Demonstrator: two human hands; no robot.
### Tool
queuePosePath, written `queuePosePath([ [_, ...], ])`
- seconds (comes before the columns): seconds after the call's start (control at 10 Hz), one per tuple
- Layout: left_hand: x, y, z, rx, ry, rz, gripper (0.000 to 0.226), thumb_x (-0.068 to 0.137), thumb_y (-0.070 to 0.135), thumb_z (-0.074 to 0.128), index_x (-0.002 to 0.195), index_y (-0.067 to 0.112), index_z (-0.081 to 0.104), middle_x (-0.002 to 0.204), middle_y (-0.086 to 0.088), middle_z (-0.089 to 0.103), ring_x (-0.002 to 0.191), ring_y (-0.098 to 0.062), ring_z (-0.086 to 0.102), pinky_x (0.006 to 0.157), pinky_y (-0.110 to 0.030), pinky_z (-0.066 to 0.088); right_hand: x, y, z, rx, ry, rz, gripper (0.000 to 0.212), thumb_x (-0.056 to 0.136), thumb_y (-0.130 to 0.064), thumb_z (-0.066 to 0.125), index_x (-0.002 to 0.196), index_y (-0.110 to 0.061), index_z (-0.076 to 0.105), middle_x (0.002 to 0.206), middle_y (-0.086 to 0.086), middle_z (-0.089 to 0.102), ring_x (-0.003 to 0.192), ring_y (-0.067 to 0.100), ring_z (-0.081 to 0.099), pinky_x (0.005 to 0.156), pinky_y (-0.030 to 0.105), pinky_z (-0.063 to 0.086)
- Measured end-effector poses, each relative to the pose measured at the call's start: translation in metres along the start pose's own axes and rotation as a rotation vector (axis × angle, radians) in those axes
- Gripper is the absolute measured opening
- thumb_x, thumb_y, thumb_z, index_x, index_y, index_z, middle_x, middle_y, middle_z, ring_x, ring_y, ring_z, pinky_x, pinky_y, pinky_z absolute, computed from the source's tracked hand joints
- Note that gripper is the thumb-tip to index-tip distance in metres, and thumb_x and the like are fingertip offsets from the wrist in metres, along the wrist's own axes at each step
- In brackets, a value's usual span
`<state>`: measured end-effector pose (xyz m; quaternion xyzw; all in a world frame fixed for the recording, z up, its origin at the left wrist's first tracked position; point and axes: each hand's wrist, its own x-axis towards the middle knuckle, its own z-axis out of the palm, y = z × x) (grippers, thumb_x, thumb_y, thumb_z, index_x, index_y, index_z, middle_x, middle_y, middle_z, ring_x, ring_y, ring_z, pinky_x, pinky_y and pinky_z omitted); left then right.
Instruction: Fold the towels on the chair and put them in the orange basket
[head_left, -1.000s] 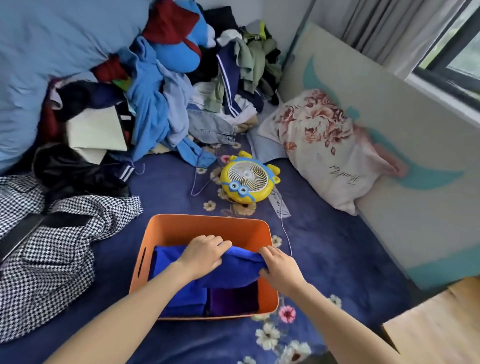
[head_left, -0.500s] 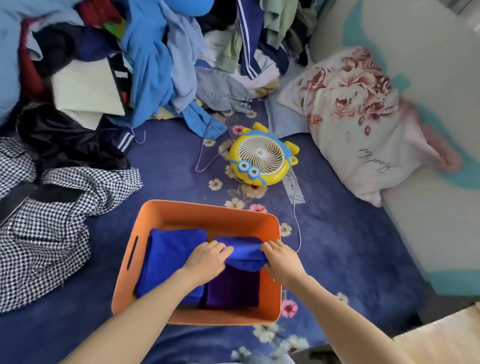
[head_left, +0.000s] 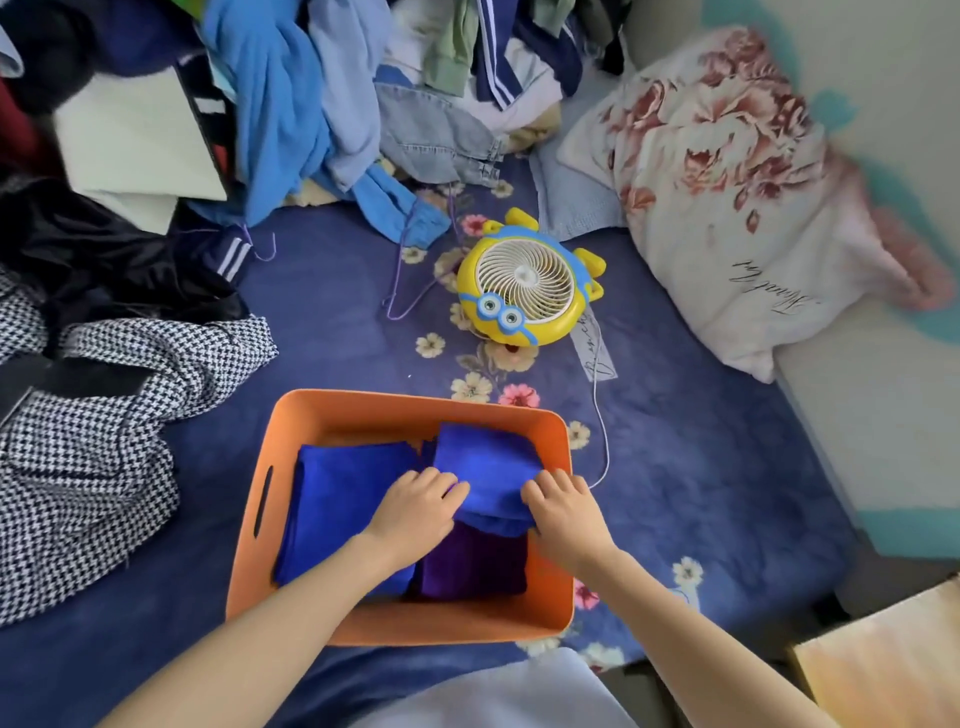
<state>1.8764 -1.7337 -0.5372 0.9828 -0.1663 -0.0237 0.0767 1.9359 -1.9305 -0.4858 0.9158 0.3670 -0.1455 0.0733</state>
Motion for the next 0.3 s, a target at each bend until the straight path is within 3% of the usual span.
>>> queuePosePath([
  [0.1, -0.019, 0.016, 0.016, -0.067, -0.469, -0.051, 0.044, 0.080, 0.014, 0.042, 0.122, 0.014, 0.055, 0.107, -0.006, 0.061, 0.096, -0.027, 0.057, 0.075, -0.033, 0.046, -0.009, -0.018, 0.015, -0.083, -0.377, -0.063, 0.041, 0.068, -0.016, 0.070, 0.106, -0.011, 0.057, 0.102, 0.012, 0.060, 0.098, 0.031, 0.056, 0.097, 0.048, 0.040],
  [0.2, -0.034, 0.027, 0.026, -0.239, -0.862, -0.088, 0.040, 0.091, 0.025, 0.041, 0.129, 0.011, 0.043, 0.122, -0.014, 0.053, 0.112, -0.033, 0.049, 0.084, -0.041, 0.041, -0.015, -0.023, 0.027, -0.082, -0.603, -0.044, 0.038, 0.091, -0.019, 0.047, 0.129, -0.010, 0.048, 0.131, 0.014, 0.048, 0.123, 0.033, 0.039, 0.107, 0.048, 0.023],
  [0.3, -0.040, 0.031, 0.017, -0.292, -0.801, -0.185, 0.032, 0.093, 0.027, 0.040, 0.118, 0.010, 0.049, 0.116, -0.013, 0.055, 0.107, -0.031, 0.051, 0.082, -0.040, 0.041, -0.018, -0.026, 0.021, -0.050, -0.599, -0.018, 0.037, 0.093, -0.022, 0.041, 0.128, -0.011, 0.048, 0.130, 0.013, 0.050, 0.122, 0.031, 0.040, 0.107, 0.046, 0.023],
])
